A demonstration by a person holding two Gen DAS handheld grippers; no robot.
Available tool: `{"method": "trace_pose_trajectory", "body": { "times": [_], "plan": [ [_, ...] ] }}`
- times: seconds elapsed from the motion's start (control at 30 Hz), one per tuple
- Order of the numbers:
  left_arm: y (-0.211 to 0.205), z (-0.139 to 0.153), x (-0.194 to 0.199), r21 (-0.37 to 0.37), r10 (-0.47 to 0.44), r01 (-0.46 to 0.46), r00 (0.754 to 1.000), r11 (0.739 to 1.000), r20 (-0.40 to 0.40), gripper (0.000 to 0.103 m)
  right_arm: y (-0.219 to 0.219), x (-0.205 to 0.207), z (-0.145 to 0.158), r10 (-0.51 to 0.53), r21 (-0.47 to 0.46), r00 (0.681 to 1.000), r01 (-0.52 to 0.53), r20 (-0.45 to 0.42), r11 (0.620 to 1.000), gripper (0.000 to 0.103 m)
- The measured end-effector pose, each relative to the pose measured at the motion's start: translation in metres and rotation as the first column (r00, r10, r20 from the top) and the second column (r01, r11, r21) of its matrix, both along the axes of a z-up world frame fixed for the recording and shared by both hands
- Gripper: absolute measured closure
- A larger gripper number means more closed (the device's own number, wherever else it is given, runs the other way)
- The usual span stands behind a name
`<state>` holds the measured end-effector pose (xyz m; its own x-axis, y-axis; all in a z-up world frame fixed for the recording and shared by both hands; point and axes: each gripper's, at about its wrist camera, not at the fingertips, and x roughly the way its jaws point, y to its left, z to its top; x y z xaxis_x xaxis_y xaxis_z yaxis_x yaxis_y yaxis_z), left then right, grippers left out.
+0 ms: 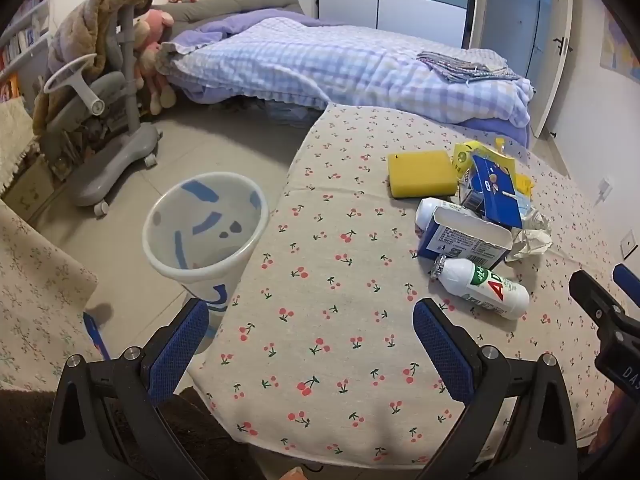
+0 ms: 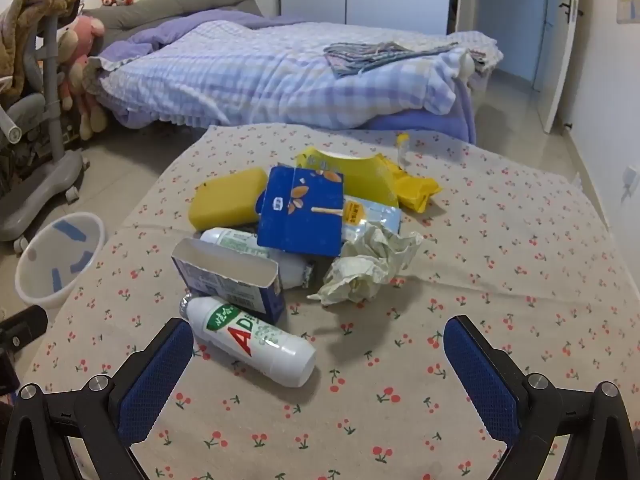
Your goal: Collect trash
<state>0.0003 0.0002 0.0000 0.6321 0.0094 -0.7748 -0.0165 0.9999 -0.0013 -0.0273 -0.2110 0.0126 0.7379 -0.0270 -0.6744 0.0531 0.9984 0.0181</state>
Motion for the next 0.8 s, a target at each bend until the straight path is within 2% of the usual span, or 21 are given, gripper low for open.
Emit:
{"method": "trace_pose_trajectory", "body": {
  "times": [0.23, 0.33, 0.8],
  "plan": [
    [0.0025, 0.0028, 0.0003, -0.008, 0.002, -0.002, 1.000, 1.000, 0.000, 0.000, 0.0033, 0.0007, 0.0043, 0.005, -0.002, 1.000, -0.005, -0.003, 1.000, 0.000],
    [0.0026, -0.0049, -0.0035, 0.000, 0.000, 0.000, 1.000, 1.000, 0.000, 0.000, 0.0018, 0.0032, 0.0029, 0.006, -0.002, 1.000, -0.006, -0.009, 1.000, 0.000],
    [-0.0015, -0.0027, -0.0026, -0.001, -0.001, 0.001, 1.000, 1.000, 0.004, 0.000, 0.0019, 0.0036, 0.0074, 0.007, 0.052, 1.000, -0.006, -0.003, 0.999, 0.000]
  ]
}}
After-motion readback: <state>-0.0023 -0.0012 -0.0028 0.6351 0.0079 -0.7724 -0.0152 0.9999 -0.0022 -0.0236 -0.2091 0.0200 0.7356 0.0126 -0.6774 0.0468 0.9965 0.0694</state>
